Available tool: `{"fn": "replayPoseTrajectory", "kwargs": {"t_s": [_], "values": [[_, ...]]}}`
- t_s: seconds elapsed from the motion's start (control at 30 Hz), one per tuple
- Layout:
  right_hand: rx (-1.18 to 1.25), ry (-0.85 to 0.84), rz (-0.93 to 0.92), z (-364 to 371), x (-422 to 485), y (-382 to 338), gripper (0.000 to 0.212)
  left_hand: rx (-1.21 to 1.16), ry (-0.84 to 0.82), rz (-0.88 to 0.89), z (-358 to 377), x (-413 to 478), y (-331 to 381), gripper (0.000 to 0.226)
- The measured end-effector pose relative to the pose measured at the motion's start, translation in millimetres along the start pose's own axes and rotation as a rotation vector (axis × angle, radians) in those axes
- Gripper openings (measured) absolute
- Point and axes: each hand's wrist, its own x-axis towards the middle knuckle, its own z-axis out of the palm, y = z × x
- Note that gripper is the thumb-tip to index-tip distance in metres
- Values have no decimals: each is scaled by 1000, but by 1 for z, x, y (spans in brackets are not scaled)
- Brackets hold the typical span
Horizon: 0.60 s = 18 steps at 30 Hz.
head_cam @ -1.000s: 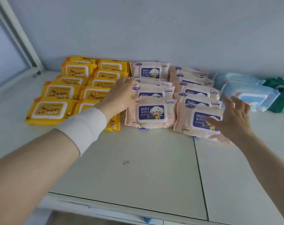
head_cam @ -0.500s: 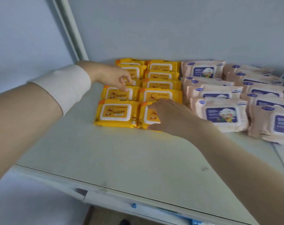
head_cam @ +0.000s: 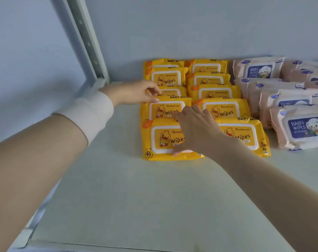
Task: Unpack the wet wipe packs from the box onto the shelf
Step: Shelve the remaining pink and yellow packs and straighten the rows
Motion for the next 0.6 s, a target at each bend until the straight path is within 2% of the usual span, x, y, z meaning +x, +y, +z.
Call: {"fn": "replayPoseTrajectory", "kwargs": {"t_s": [0.17, 0.3, 0.37, 0.43, 0.53, 0.6], "values": [[-74, 151, -56, 1, 8, -2, 90, -58, -21, 13, 1, 13, -7, 36], [-14, 268, 39, 9, 24, 2, 98, -216, -26, -12, -1, 17, -12, 35], [27, 240, 40, 10, 32, 4, 113, -255, -28, -25, -2, 20, -12, 34], [91, 108, 29, 8, 38, 6, 127, -306, -41, -35, -4, 25, -13, 34], [91, -14, 36, 5, 47, 11, 129, -399, -6, -68, -7, 32, -19, 37], [84, -30, 29, 2, 48, 9, 127, -339, 69, -113, -6, 40, -26, 38]]}}
